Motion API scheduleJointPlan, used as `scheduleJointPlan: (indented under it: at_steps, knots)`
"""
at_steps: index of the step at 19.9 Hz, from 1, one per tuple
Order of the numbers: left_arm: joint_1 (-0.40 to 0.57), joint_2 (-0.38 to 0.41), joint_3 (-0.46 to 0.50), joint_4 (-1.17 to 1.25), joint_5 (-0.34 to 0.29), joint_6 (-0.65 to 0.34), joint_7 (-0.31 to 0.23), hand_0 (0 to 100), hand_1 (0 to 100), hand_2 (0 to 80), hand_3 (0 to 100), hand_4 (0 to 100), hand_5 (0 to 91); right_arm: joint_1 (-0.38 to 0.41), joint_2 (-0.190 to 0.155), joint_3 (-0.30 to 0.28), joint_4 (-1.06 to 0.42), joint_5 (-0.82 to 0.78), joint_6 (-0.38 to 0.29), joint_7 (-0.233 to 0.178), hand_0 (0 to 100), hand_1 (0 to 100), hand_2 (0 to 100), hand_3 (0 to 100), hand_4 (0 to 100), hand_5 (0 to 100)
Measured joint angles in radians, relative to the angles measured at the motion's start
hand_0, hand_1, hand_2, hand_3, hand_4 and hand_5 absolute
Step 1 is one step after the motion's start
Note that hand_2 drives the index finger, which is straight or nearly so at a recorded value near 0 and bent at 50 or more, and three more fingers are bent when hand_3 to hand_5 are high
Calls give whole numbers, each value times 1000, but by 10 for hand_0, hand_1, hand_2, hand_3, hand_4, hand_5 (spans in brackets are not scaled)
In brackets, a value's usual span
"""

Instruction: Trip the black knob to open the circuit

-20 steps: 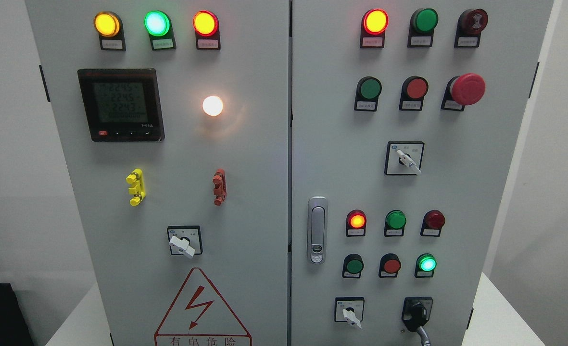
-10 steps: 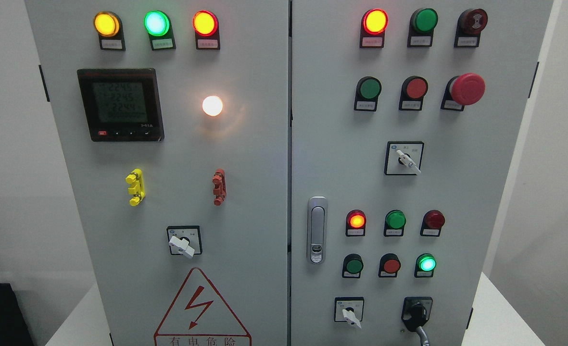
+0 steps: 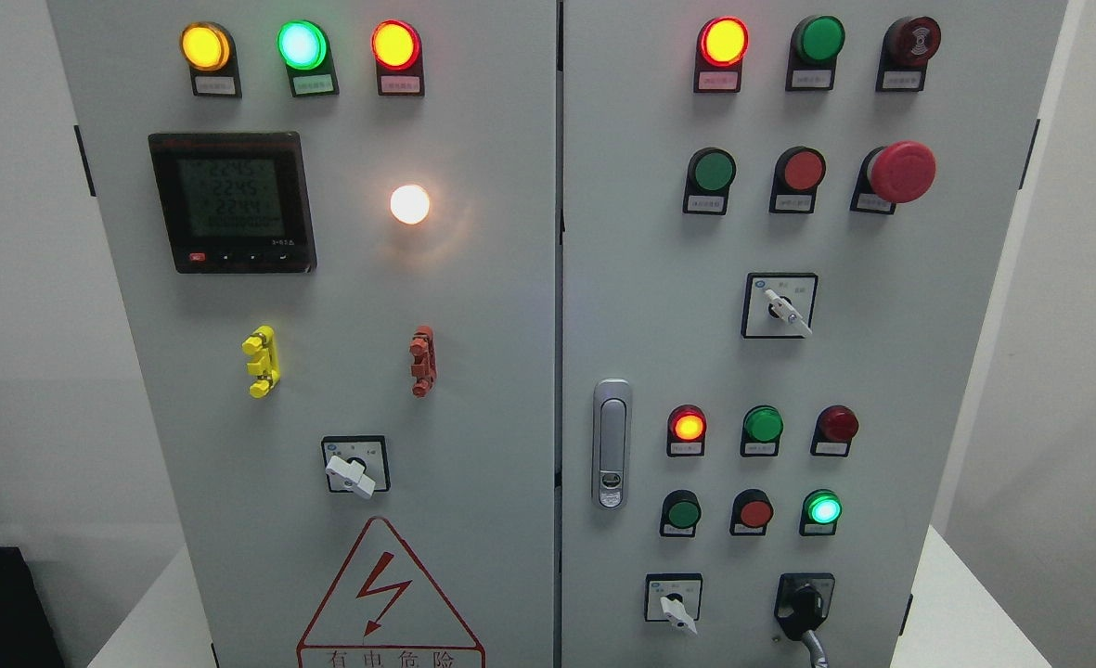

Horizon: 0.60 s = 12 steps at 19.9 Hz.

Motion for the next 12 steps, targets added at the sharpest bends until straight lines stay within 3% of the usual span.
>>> scheduleJointPlan:
  at_steps: [12]
  knots:
    - [0, 0, 0, 0, 0, 0, 0, 120, 389, 0, 0, 0, 0, 1, 0, 0, 0, 0, 0, 0, 0, 0, 81, 1000, 1000, 1000]
